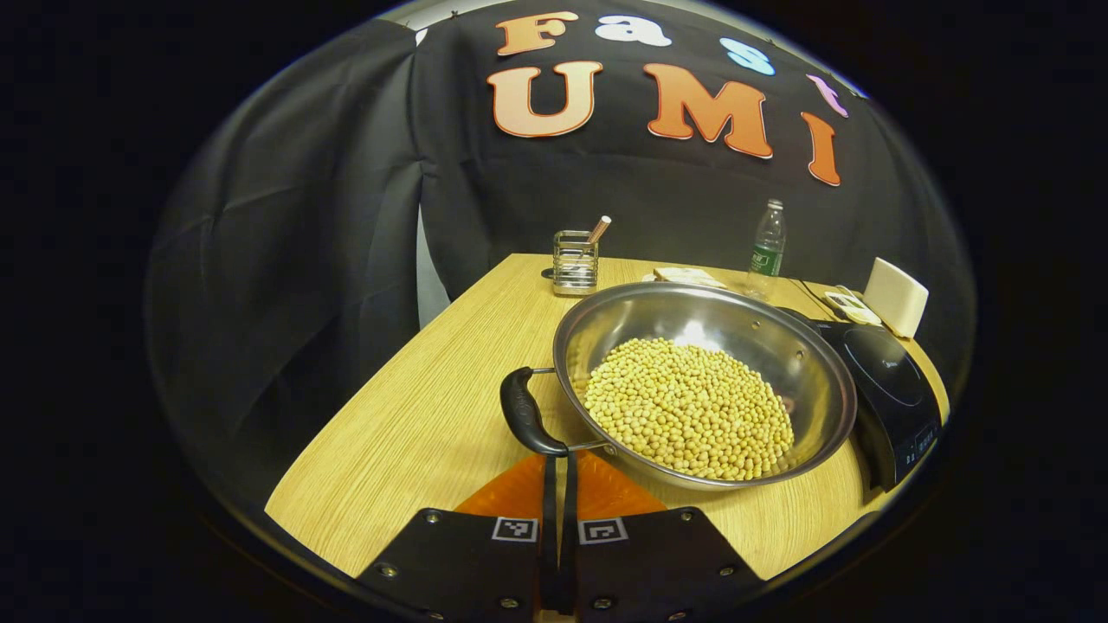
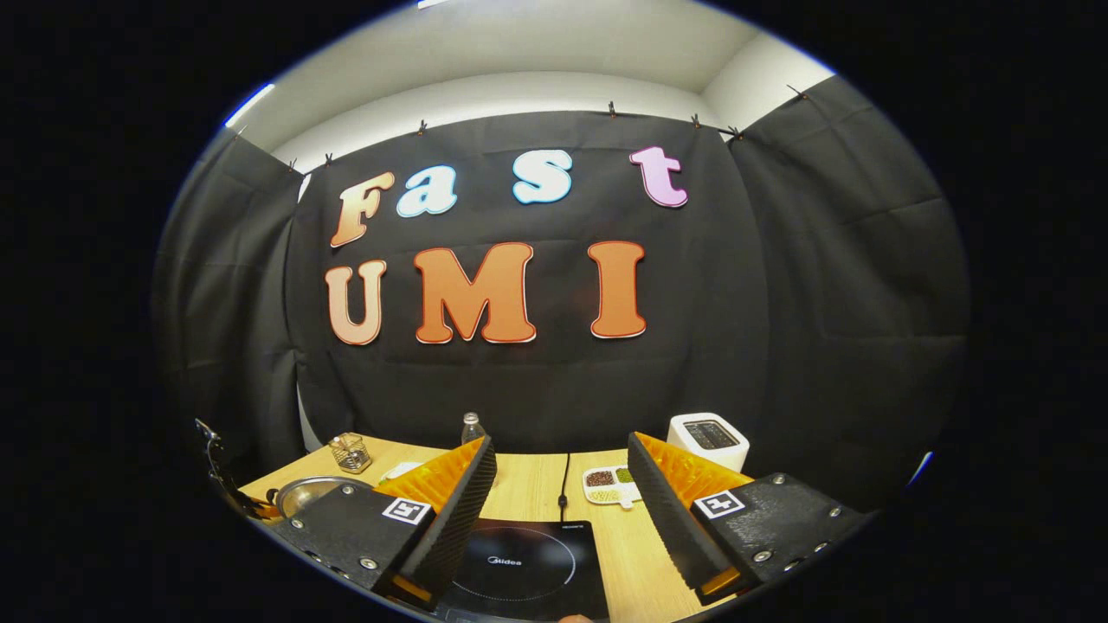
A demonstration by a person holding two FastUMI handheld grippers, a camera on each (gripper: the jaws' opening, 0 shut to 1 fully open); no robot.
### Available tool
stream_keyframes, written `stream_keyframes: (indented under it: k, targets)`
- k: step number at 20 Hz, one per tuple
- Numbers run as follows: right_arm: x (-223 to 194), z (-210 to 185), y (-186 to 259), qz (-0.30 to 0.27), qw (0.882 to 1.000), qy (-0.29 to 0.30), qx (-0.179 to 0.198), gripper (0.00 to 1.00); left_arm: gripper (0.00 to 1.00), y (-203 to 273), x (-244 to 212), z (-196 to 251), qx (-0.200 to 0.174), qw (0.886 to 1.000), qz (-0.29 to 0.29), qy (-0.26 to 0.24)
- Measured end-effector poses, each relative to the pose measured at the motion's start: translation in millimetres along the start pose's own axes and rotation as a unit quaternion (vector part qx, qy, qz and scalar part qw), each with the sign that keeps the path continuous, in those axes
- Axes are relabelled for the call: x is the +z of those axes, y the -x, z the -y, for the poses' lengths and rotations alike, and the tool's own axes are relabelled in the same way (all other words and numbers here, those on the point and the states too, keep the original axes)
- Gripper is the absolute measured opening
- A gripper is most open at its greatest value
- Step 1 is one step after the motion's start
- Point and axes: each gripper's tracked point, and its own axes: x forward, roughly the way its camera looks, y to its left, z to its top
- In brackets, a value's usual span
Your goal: First push the handle of the pot to place it horizontally, then grasp the pot with both hands and set it on the induction cooktop.
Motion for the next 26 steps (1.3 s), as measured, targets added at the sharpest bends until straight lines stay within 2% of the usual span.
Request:
stream_keyframes:
  k: [9,15,16,17,18,21,22,25,26]
  targets:
    - [-0.3,1.7,-0.7,0.001,1.000,0.004,-0.013,0.95,0.02,-25.8,4.8,-7.1,-0.014,1.000,-0.002,0.023]
    - [-11.8,-7.8,-11.4,-0.008,1.000,0.013,-0.015,0.95,0.02,-45.0,8.5,-11.4,-0.012,1.000,-0.006,0.007]
    - [-13.7,-9.6,-13.4,-0.008,1.000,0.014,-0.016,1.00,0.02,-49.3,9.8,-12.0,-0.013,1.000,-0.007,0.006]
    - [-16.5,-11.9,-14.0,-0.010,1.000,0.013,-0.016,1.00,0.05,-51.5,10.6,-12.8,-0.014,1.000,-0.008,0.006]
    - [-19.0,-15.2,-15.2,-0.014,1.000,0.010,-0.013,0.95,0.02,-53.6,11.9,-14.9,-0.014,1.000,-0.008,0.006]
    - [-30.3,-25.6,-21.1,-0.027,1.000,0.009,-0.008,0.95,0.02,-62.2,18.1,-20.2,-0.014,1.000,-0.005,0.006]
    - [-33.2,-28.6,-22.6,-0.029,0.999,0.012,-0.009,1.00,0.02,-66.1,18.7,-21.6,-0.014,1.000,-0.002,0.005]
    - [-38.1,-40.3,-26.2,-0.033,0.999,0.018,-0.005,1.00,0.05,-68.9,23.0,-26.1,-0.014,1.000,0.001,-0.005]
    - [-38.8,-45.2,-26.1,-0.034,0.999,0.017,-0.002,0.95,0.02,-72.2,24.2,-26.3,-0.014,1.000,0.001,-0.008]
